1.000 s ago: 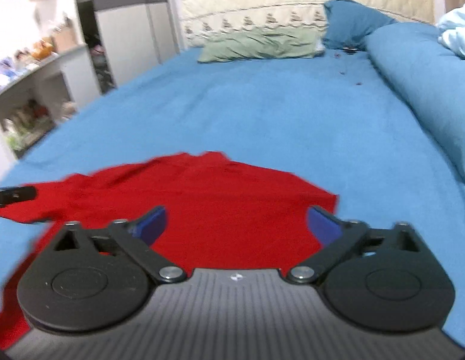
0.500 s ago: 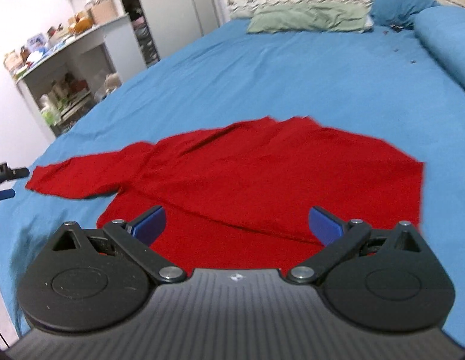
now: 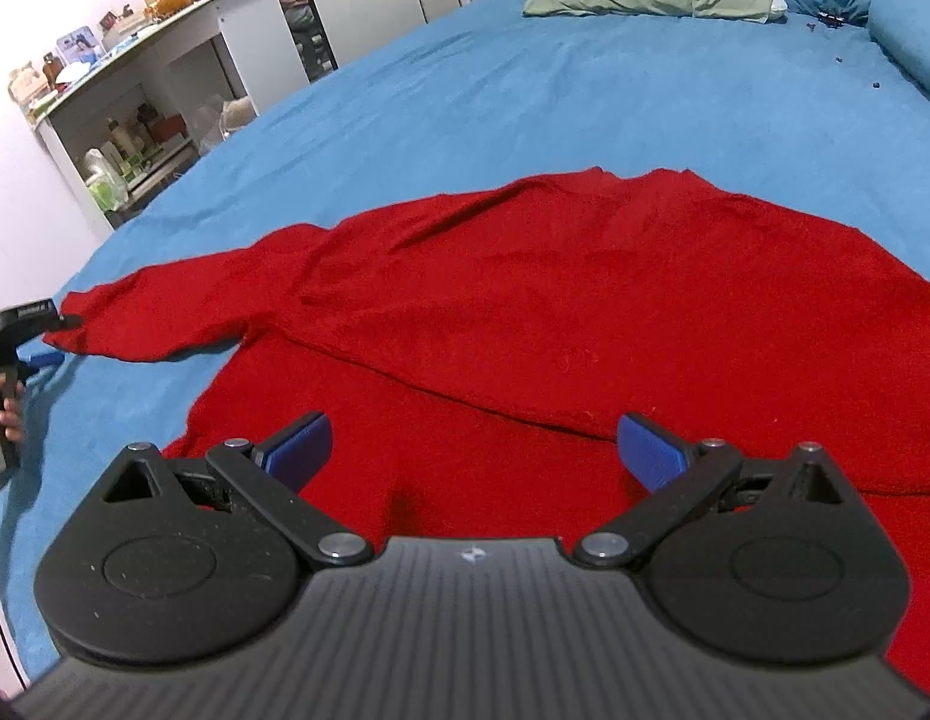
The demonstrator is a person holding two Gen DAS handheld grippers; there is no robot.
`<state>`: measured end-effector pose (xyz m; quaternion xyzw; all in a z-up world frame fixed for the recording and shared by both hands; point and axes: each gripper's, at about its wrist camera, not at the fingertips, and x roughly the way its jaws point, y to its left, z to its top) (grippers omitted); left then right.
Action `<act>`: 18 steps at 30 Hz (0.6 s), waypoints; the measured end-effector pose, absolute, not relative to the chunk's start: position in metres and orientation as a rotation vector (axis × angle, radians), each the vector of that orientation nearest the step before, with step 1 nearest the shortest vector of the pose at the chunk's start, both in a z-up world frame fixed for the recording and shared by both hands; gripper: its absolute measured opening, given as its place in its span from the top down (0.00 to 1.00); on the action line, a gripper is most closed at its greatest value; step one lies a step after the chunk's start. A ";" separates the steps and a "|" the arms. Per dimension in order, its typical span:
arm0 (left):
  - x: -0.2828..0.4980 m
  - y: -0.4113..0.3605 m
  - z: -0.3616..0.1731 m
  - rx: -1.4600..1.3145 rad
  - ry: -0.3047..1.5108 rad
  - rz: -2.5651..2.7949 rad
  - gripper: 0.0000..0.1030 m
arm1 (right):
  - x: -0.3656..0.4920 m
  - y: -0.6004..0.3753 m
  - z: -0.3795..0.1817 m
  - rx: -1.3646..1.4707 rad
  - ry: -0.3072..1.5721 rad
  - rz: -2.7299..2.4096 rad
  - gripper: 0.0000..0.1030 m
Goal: Fold small clothes
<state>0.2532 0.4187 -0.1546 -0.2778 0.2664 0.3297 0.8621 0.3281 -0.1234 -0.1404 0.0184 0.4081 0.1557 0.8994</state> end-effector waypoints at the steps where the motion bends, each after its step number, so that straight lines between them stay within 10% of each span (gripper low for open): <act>1: 0.256 0.420 -0.154 -0.577 0.560 0.698 0.60 | 0.329 -0.123 -0.143 0.038 0.848 0.320 0.00; 3: 0.266 0.428 -0.154 -0.570 0.570 0.694 0.97 | 0.329 -0.124 -0.145 0.039 0.850 0.314 0.00; 18: 0.324 0.197 -0.017 -0.068 0.357 0.169 0.97 | 0.322 -0.164 -0.105 0.039 0.774 0.170 0.00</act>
